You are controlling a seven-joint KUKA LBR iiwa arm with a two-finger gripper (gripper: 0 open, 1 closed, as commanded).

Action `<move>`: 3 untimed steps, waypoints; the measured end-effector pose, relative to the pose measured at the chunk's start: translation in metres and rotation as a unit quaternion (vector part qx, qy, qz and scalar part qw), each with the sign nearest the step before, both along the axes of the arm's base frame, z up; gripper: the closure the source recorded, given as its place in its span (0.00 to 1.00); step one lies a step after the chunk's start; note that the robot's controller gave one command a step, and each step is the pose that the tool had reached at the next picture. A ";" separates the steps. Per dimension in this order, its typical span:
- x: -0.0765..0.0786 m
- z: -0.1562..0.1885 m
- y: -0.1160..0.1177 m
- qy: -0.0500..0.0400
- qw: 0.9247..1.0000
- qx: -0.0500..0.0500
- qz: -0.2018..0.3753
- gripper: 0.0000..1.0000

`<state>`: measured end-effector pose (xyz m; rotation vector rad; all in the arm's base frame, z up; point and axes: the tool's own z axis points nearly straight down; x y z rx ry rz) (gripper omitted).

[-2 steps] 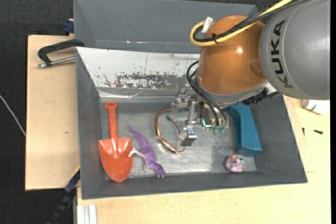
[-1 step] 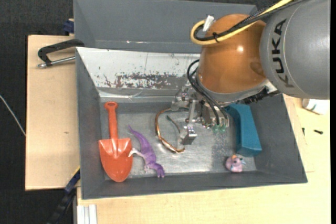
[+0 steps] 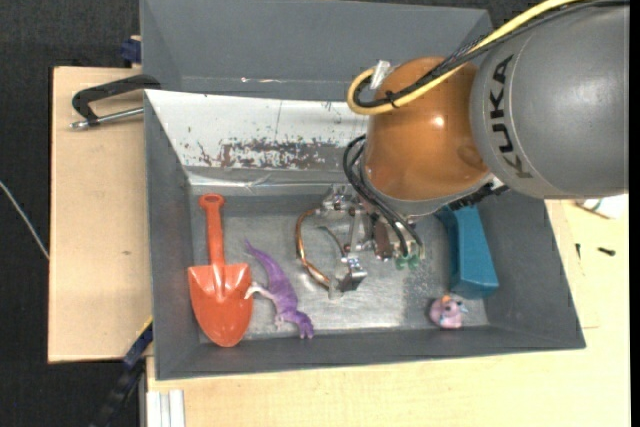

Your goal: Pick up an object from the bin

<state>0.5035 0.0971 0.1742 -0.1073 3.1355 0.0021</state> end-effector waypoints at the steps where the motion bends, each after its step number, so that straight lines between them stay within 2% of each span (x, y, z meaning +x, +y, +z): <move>1: 0.008 -0.091 -0.009 0.002 0.988 0.000 -0.151 1.00; 2: 0.008 -0.091 -0.009 0.002 0.988 0.000 -0.152 1.00; 3: 0.012 -0.050 -0.013 0.004 0.990 -0.001 -0.143 1.00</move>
Offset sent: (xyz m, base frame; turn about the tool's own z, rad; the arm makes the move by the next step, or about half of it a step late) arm 0.0000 0.0000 0.0000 0.0000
